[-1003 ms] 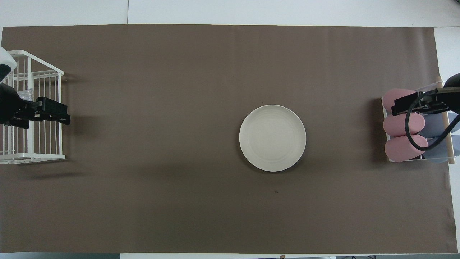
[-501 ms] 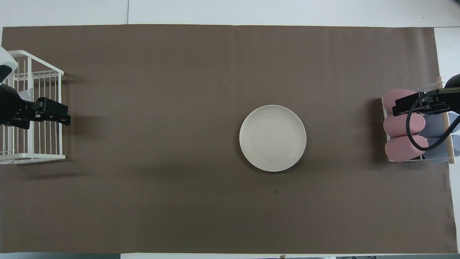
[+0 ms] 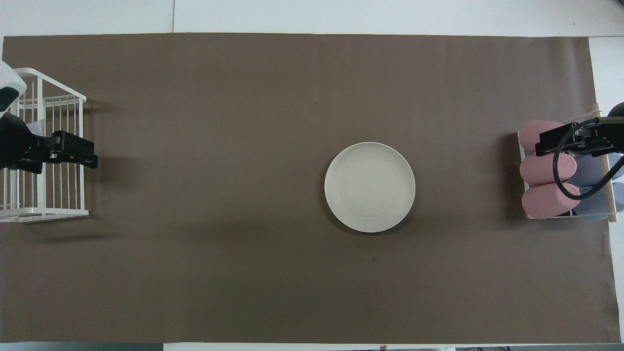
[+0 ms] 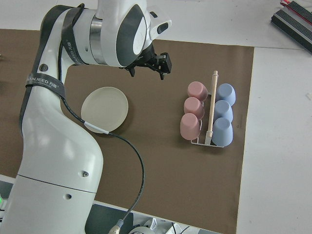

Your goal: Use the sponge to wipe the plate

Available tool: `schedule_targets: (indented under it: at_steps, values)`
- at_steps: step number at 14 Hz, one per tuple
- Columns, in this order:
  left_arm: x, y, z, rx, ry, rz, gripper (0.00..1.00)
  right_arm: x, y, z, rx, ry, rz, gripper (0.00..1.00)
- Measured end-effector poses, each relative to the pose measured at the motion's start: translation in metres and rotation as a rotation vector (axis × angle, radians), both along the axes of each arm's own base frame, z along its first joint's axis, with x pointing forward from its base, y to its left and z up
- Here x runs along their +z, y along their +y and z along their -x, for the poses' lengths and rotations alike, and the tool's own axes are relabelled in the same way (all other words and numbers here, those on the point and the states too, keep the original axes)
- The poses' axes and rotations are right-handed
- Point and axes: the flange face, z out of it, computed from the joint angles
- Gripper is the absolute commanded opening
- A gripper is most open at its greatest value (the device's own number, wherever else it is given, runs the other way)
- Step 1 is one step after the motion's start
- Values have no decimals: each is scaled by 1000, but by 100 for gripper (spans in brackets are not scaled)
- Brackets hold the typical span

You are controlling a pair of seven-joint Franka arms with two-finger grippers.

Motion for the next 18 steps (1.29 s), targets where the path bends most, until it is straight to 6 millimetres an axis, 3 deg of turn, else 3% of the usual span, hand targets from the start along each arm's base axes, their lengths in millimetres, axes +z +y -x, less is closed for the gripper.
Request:
schedule_targets:
  at_steps: [3, 5, 7, 12, 15, 18]
  values:
    - [-2, 3, -1, 3, -13, -116, 100, -1, 10, 0, -114, 6, 5, 100]
    - [-15, -4, -7, -23, -32, -241, 100, -1, 21, 0, -222, 9, 10, 100]
    - [-43, -2, -21, -65, -32, -391, 100, -2, 34, 1, -311, 18, 16, 100]
    - [-134, -11, -70, -161, -41, -714, 100, -3, 44, 3, -582, 41, 16, 100]
    - [-171, 0, -87, -152, -45, -850, 100, -3, 74, 6, -865, 60, 13, 100]
    - [-199, 12, -96, -114, -44, -918, 100, -2, 98, 10, -1009, 65, 23, 100]
